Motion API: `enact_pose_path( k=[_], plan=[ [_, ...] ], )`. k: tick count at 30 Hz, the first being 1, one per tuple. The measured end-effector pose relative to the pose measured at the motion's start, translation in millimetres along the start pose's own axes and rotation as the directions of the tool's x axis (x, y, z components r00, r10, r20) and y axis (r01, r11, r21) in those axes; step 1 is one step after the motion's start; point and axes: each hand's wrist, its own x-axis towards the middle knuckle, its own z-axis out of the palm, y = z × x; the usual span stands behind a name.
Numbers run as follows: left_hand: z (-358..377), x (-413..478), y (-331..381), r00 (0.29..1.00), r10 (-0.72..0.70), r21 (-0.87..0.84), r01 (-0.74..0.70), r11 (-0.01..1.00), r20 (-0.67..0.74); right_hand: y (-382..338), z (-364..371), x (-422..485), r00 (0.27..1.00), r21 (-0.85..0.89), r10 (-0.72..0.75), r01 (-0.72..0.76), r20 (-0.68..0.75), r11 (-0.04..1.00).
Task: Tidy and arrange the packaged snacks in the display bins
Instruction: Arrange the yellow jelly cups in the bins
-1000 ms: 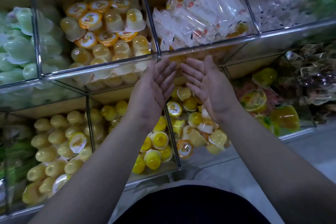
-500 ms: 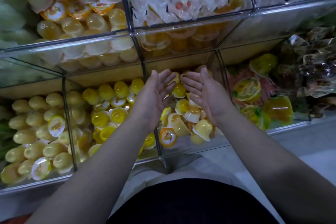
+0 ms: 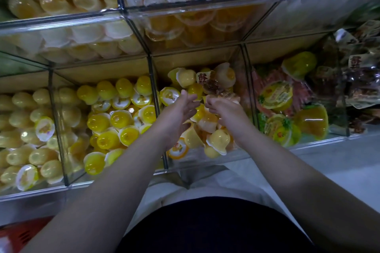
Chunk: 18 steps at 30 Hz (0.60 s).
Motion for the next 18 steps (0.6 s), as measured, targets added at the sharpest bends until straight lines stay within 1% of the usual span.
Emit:
enact_pose_path(
  k=[3,6,8,10,12,14,18],
  plan=[
    [2.8,7.1,-10.5,0.998,-0.056,0.041,0.056,0.998,0.002,6.3,0.3,1.4,0.996,-0.100,-0.088,0.090,0.022,0.991],
    [5.8,12.2,-17.6,0.995,-0.097,0.054,0.096,0.994,0.007,12.5,-0.8,2.4,0.984,-0.288,-0.148,0.171,0.100,0.942],
    [6.7,15.0,-19.3,0.994,-0.106,0.070,0.105,0.992,0.016,14.9,-0.4,3.2,0.969,-0.454,-0.200,0.244,0.144,0.857],
    [7.1,18.0,-18.0,0.992,-0.118,0.081,0.115,0.990,0.034,17.4,3.1,3.7,0.931,-0.601,-0.271,0.366,0.246,0.711],
    [6.5,21.9,-14.8,0.989,-0.141,0.090,0.137,0.986,0.040,23.0,10.8,6.2,0.894,-0.697,-0.258,0.448,0.367,0.560],
    [4.0,24.1,-11.4,0.986,-0.162,0.103,0.159,0.982,0.028,26.9,19.0,8.5,0.896,-0.746,-0.210,0.443,0.392,0.497],
    [-1.0,22.8,-14.6,0.986,-0.158,0.054,0.155,0.986,0.048,24.4,30.7,9.4,0.914,-0.839,-0.238,0.398,0.328,0.371]
  ],
)
